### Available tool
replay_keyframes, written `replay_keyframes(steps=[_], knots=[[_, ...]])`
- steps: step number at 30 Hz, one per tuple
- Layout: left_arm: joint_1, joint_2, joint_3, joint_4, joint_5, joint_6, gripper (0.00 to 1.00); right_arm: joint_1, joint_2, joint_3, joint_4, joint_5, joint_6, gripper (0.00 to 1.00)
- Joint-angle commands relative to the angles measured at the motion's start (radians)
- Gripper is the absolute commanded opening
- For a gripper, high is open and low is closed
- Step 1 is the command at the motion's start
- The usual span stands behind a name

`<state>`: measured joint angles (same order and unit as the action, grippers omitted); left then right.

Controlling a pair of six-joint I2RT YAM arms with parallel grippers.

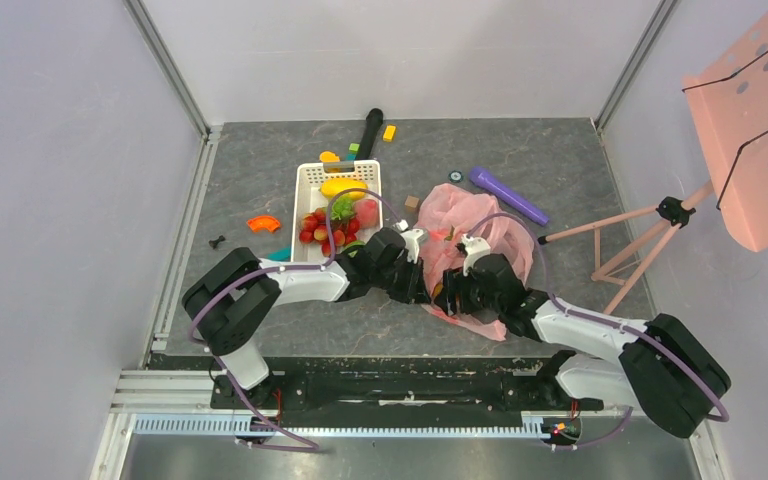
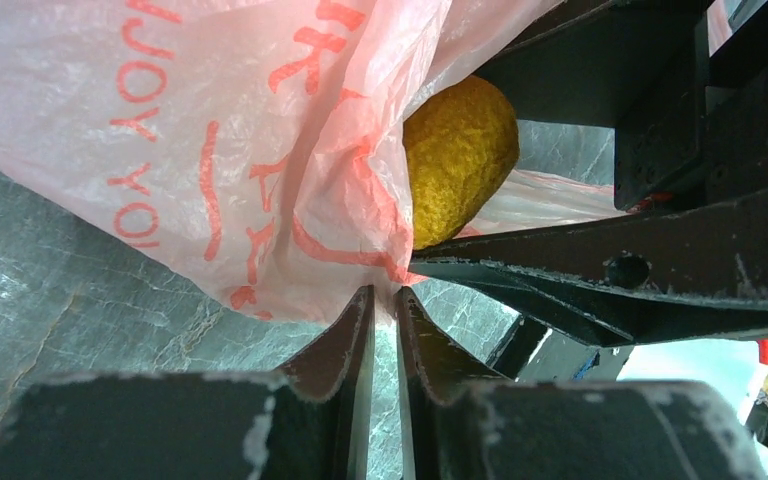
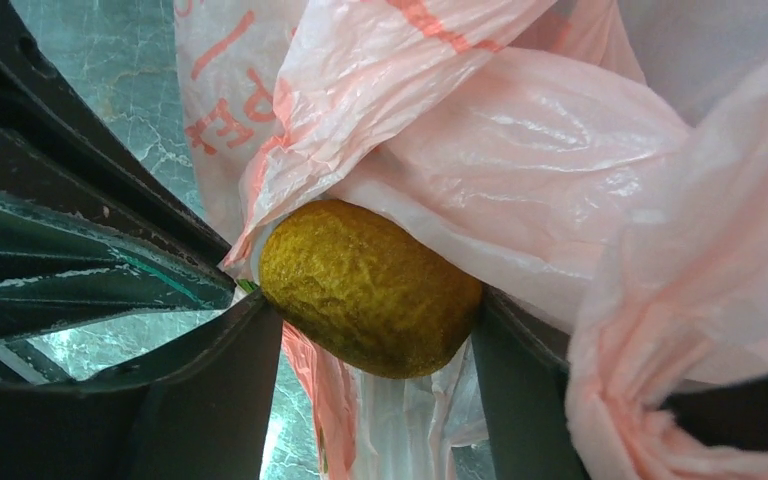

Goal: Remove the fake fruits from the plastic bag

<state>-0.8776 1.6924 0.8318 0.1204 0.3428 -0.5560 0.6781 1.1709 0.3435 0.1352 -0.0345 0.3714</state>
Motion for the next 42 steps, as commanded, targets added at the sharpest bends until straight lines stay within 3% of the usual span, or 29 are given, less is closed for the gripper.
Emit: replay_keyframes(steps=[1, 5, 17, 22, 23, 26, 27, 28, 42], knots=[[-0.004, 0.007, 0.012, 0.036, 0.018, -0.038, 0.19, 0.004, -0.036, -0.007, 0.046, 0.046, -0.002, 0.58], [-0.004, 0.005, 0.01, 0.033, 0.013, -0.038, 0.19, 0.005, -0.122, 0.002, -0.008, 0.058, -0.008, 0.54], [-0.001, -0.066, 0.044, -0.046, -0.037, -0.013, 0.22, 0.005, -0.462, 0.218, -0.458, -0.027, -0.03, 0.53], [-0.001, -0.22, 0.087, -0.196, -0.102, 0.012, 0.42, 0.005, -0.534, 0.329, -0.525, -0.025, -0.023, 0.53], [-0.001, -0.258, 0.1, -0.237, -0.123, 0.023, 0.51, 0.005, -0.532, 0.351, -0.531, -0.025, -0.026, 0.53], [0.001, -0.37, 0.127, -0.345, -0.191, 0.046, 0.78, 0.005, -0.5, 0.413, -0.531, -0.025, -0.04, 0.53], [0.0, -0.406, 0.13, -0.376, -0.214, 0.052, 0.96, 0.004, -0.483, 0.436, -0.525, -0.025, -0.05, 0.53], [0.0, -0.445, 0.132, -0.414, -0.24, 0.058, 1.0, 0.005, -0.458, 0.462, -0.52, -0.027, -0.062, 0.52], [0.006, -0.985, 0.083, -0.904, -0.669, -0.026, 1.0, 0.013, 0.139, 0.682, -0.268, -0.214, -0.17, 0.5]])
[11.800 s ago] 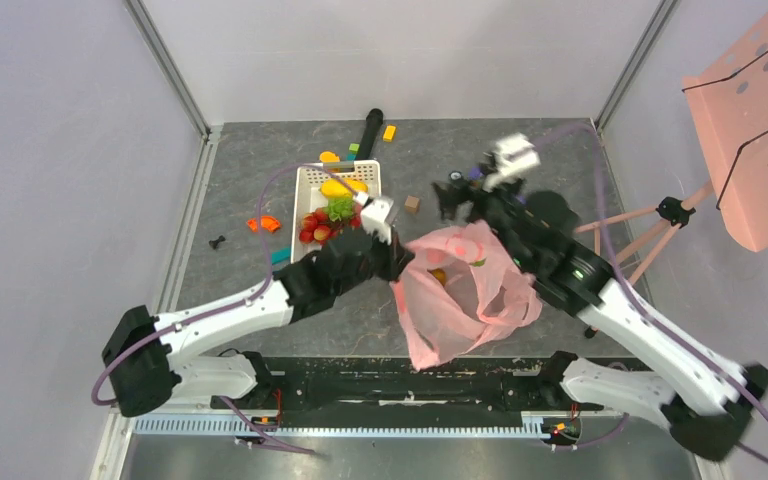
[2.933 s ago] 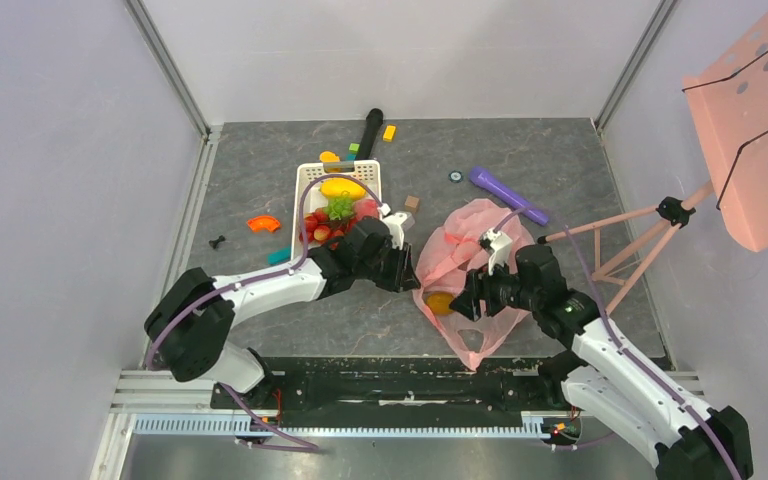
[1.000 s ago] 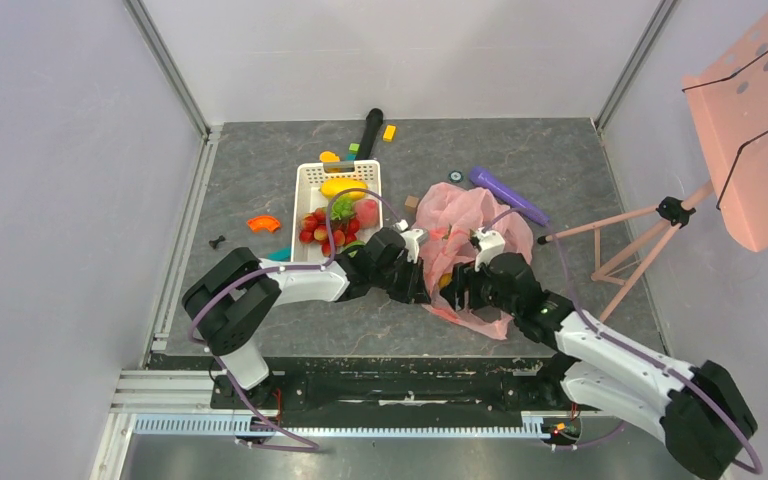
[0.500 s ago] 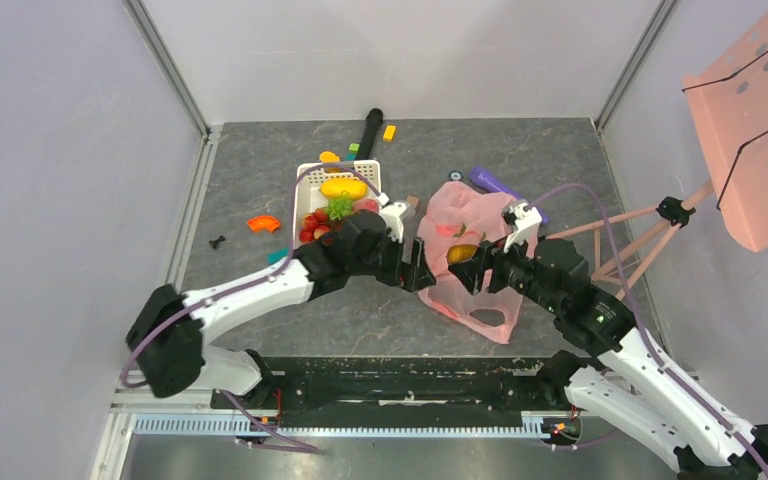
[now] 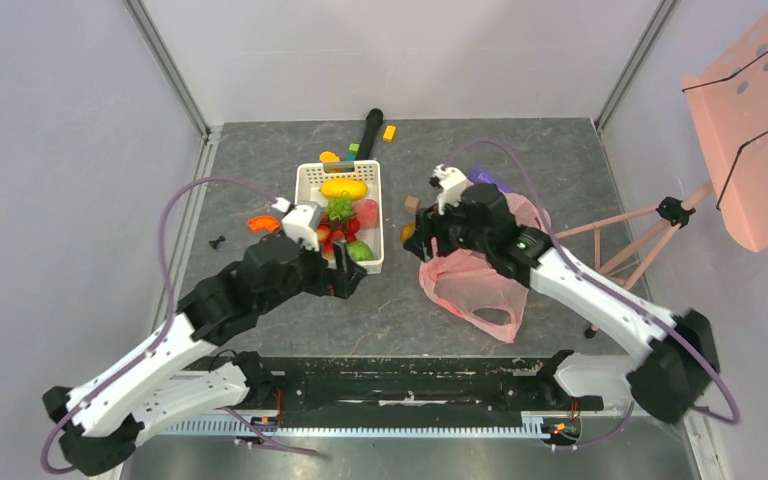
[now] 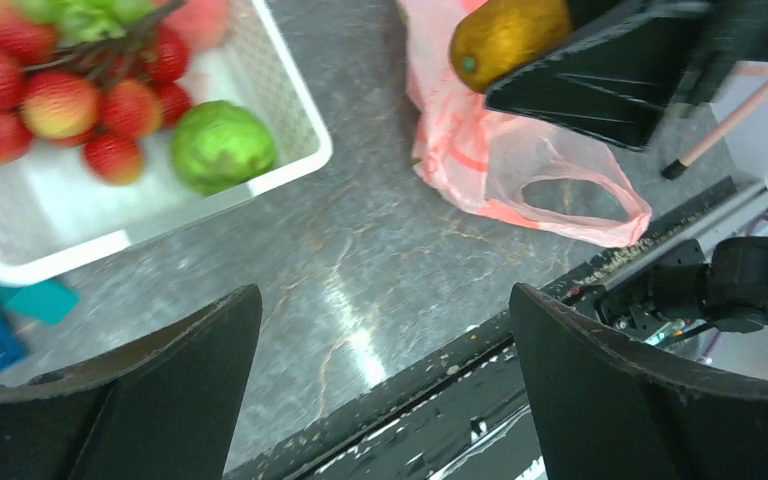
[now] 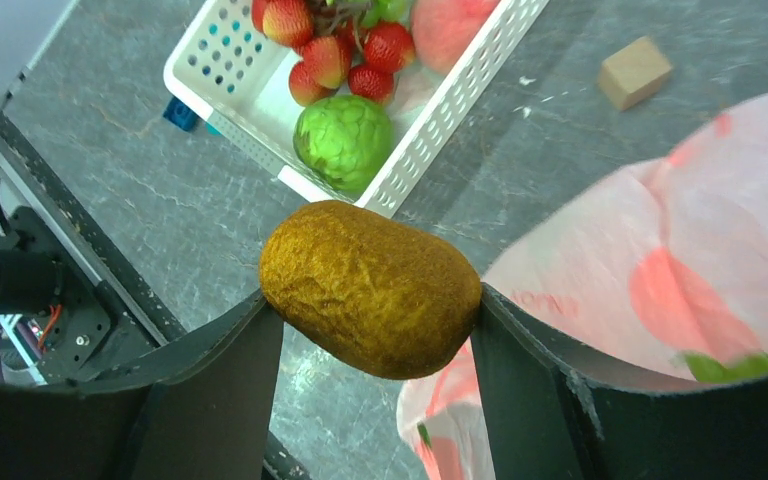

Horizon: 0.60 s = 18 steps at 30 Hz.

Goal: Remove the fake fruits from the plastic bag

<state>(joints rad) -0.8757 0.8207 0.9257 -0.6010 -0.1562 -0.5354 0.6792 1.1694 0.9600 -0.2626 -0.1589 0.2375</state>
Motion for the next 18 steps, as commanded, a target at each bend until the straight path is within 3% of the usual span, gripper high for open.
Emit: replay_keyframes(steps=[1, 9, 18], knots=[[0.005, -0.146, -0.014, -0.204, -0.188, -0.052, 1.0, 0.016, 0.184, 0.087, 0.151, -0.11, -0.037, 0.5], [0.005, -0.265, -0.021, -0.281, -0.281, -0.07, 1.0, 0.079, 0.528, 0.302, 0.206, -0.142, -0.063, 0.49], [0.004, -0.241, -0.044, -0.281, -0.282, -0.072, 1.0, 0.083, 0.706, 0.418, 0.184, -0.02, -0.054, 0.6]])
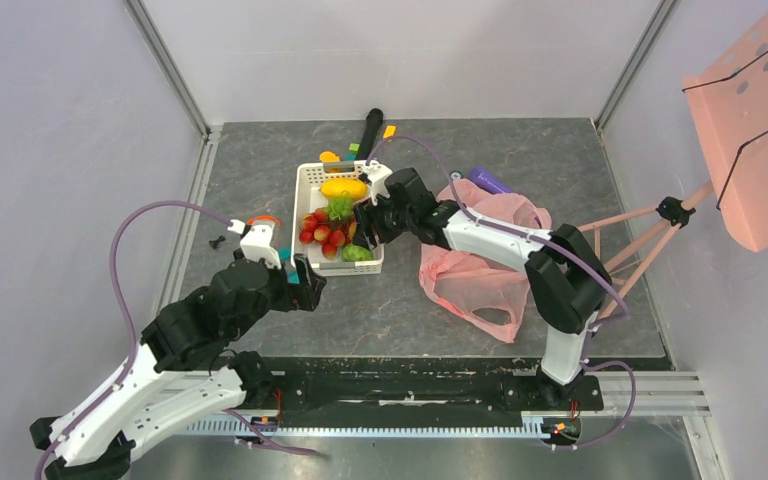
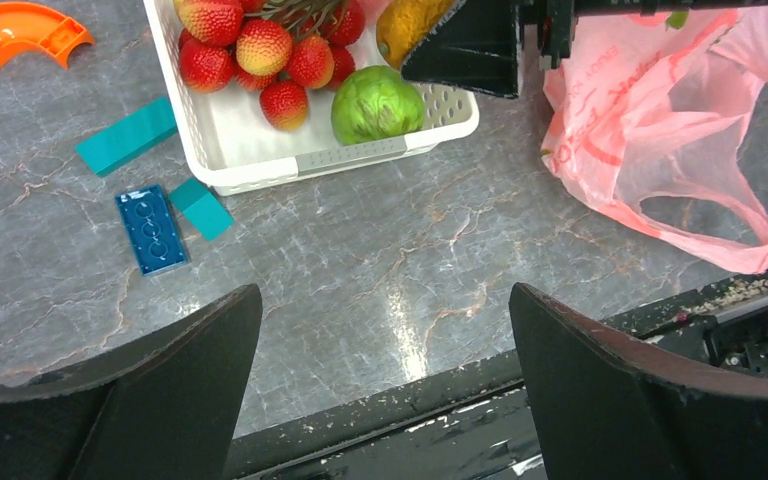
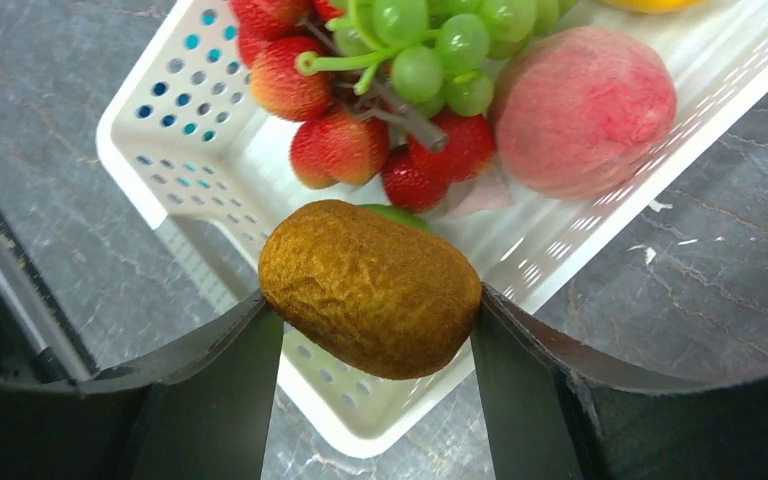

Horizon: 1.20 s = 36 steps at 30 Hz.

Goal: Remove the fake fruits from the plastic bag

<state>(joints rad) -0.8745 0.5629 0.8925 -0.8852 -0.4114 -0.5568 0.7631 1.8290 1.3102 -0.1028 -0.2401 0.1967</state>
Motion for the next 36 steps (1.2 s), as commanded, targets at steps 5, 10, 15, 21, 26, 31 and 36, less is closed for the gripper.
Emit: replay_keyframes(steps=[5, 10, 15, 21, 26, 31, 36], knots=[[0.003, 0.029, -0.03, 0.008, -0.023, -0.058, 1.0, 0.001, 0.072, 0.078, 0.011, 0.096, -0.022, 0.74], [0.004, 0.051, -0.033, 0.018, -0.018, -0.053, 1.0, 0.001, 0.039, 0.072, 0.007, 0.101, -0.029, 0.89], [0.003, 0.068, -0.042, 0.041, -0.007, -0.036, 1.0, 0.001, -0.051, 0.077, -0.02, 0.116, -0.048, 0.98], [0.003, 0.095, -0.053, 0.065, -0.021, -0.016, 1.0, 0.001, -0.278, -0.017, -0.04, 0.175, -0.06, 0.98], [0.003, 0.11, -0.059, 0.082, -0.043, -0.004, 1.0, 0.001, -0.54, -0.25, -0.022, 0.289, -0.037, 0.98], [0.004, 0.075, -0.103, 0.108, -0.067, 0.003, 1.0, 0.0, -0.817, -0.525, -0.024, 0.448, -0.002, 0.98], [0.003, 0.042, -0.125, 0.114, -0.077, -0.006, 1.0, 0.0, -1.05, -0.704, -0.032, 0.493, 0.011, 0.98]])
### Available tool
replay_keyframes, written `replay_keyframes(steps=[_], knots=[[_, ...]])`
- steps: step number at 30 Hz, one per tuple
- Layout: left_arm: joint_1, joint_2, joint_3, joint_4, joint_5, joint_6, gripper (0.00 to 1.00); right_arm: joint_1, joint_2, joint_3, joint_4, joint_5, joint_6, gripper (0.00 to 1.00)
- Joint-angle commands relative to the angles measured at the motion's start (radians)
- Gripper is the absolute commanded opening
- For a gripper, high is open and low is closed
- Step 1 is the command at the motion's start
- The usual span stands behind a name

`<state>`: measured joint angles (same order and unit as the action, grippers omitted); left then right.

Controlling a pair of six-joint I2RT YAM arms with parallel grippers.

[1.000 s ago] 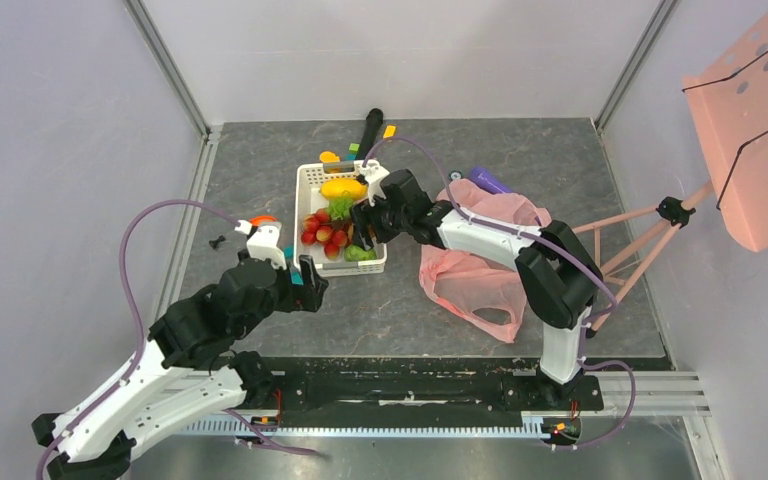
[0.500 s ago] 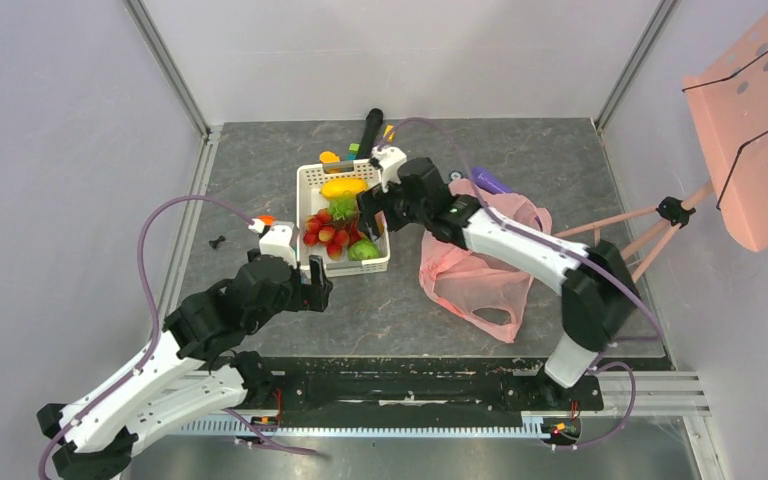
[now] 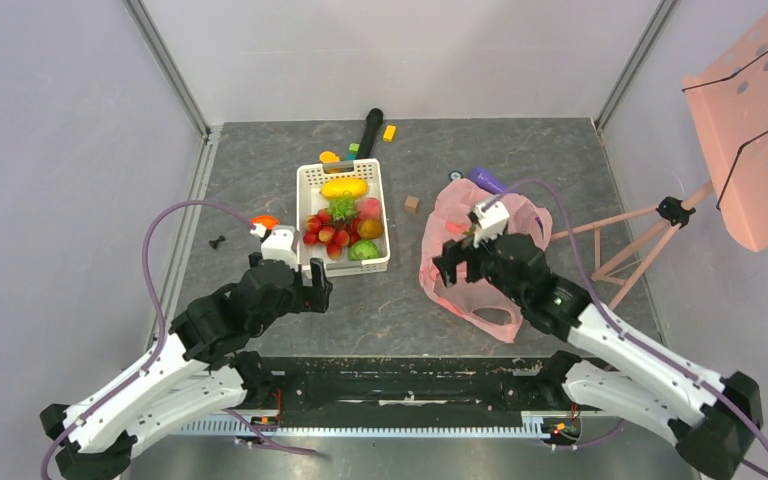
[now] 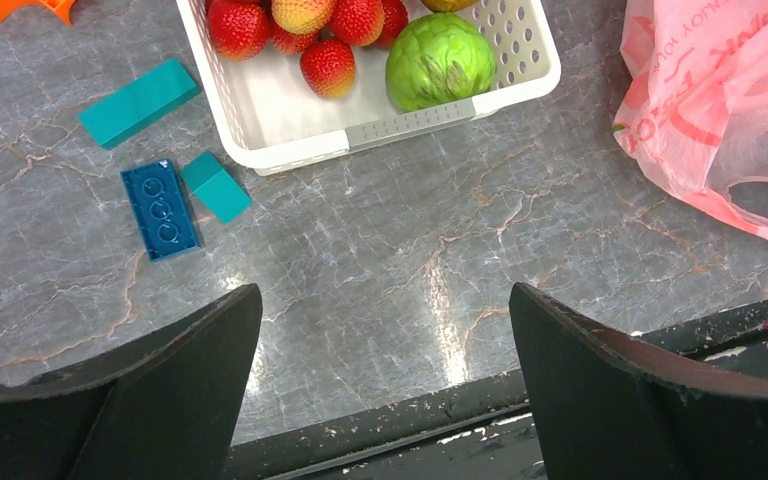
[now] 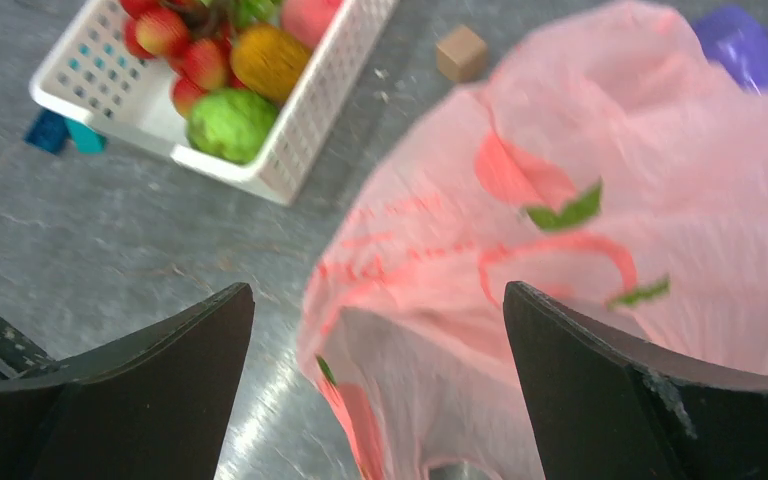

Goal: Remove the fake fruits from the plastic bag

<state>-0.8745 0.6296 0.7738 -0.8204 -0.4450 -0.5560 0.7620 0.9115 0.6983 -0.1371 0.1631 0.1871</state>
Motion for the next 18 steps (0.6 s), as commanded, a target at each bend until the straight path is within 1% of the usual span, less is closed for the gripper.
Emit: replay_keyframes(steps=[1, 3, 8, 14, 18], knots=[[0.002, -0.029, -0.008, 0.05, -0.047, -0.008, 1.0, 0.002, -0.163, -0.11, -0.007, 0.097, 0.023, 0.98], [0.002, -0.044, -0.01, 0.051, -0.053, -0.007, 1.0, 0.001, -0.222, -0.136, -0.026, 0.115, 0.034, 0.98], [0.002, -0.082, -0.02, 0.053, -0.043, 0.0, 1.0, 0.001, -0.281, -0.164, -0.06, 0.141, 0.041, 0.98], [0.0, -0.121, -0.028, 0.057, -0.047, 0.002, 1.0, 0.0, -0.26, -0.146, -0.087, 0.135, 0.031, 0.98], [0.0, -0.111, -0.025, 0.055, -0.055, -0.006, 1.0, 0.0, -0.231, -0.125, -0.122, 0.122, 0.024, 0.98]])
